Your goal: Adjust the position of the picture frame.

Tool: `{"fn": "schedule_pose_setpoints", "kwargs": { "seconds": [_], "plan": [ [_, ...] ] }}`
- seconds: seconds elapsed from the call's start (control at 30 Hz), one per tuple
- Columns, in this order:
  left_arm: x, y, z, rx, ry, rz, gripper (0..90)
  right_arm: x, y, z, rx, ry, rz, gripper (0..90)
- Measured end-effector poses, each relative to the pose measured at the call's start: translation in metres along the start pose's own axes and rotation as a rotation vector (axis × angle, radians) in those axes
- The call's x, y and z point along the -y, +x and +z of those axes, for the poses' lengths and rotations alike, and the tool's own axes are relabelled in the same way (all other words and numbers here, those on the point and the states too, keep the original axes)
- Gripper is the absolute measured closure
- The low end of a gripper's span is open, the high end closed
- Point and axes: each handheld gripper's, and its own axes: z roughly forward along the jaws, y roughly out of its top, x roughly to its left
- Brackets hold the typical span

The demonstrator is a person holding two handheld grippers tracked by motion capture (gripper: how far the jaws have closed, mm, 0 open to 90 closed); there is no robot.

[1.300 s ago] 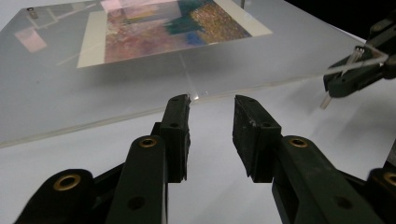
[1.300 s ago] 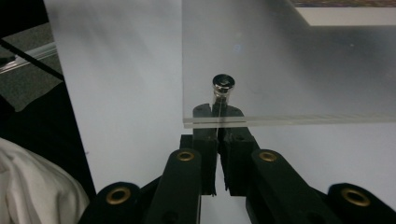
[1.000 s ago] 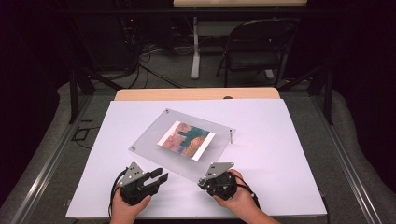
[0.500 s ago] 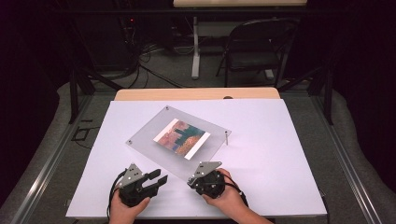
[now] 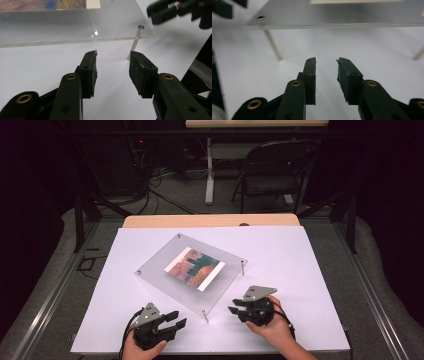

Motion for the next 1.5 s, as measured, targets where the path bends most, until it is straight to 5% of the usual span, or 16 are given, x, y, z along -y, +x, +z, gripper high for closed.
{"fn": "schedule_pose_setpoints", "kwargs": {
  "seconds": [0.37,0.57,0.83,0.93,1.2,1.5],
  "plan": [
    [-0.003,-0.012,0.027,0.048,0.043,0.039,57.8,0.0,-0.081,0.007,0.185,-0.041,0.06,67.6],
    [-0.005,-0.017,0.042,0.055,0.048,0.047,59.1,-0.004,-0.104,0.03,0.196,-0.018,0.093,67.7],
    [-0.006,-0.021,0.059,0.071,0.058,0.052,60.8,-0.009,-0.111,0.051,0.187,-0.034,0.075,65.1],
    [-0.007,-0.023,0.064,0.069,0.057,0.058,63.4,-0.013,-0.114,0.058,0.182,-0.028,0.079,74.1],
    [-0.01,-0.025,0.072,0.05,0.045,0.063,75.4,-0.016,-0.117,0.064,0.17,-0.032,0.097,84.2],
    [-0.01,-0.025,0.073,0.034,0.049,0.077,84.6,-0.016,-0.118,0.064,0.175,-0.029,0.091,85.5]
  ]
}}
